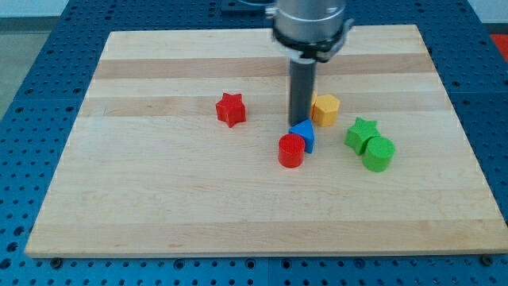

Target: Push the green blocks towards bottom right

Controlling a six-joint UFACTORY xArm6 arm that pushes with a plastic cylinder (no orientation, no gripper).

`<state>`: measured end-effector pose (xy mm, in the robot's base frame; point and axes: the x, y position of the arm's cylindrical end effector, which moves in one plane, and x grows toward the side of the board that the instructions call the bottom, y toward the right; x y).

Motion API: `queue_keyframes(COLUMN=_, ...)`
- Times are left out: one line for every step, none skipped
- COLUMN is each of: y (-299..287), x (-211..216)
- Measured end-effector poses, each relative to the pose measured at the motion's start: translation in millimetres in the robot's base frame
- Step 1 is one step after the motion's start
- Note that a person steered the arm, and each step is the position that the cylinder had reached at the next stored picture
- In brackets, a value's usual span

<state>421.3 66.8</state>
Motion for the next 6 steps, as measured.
queue_keyframes(y=35, x=-14)
queue_keyframes(y=39, x=-17)
queue_keyframes(y=39, x=10)
queue_keyframes(y=52, x=30)
queue_keyframes(y=82, x=32)
queue_keyframes(y=101, x=26)
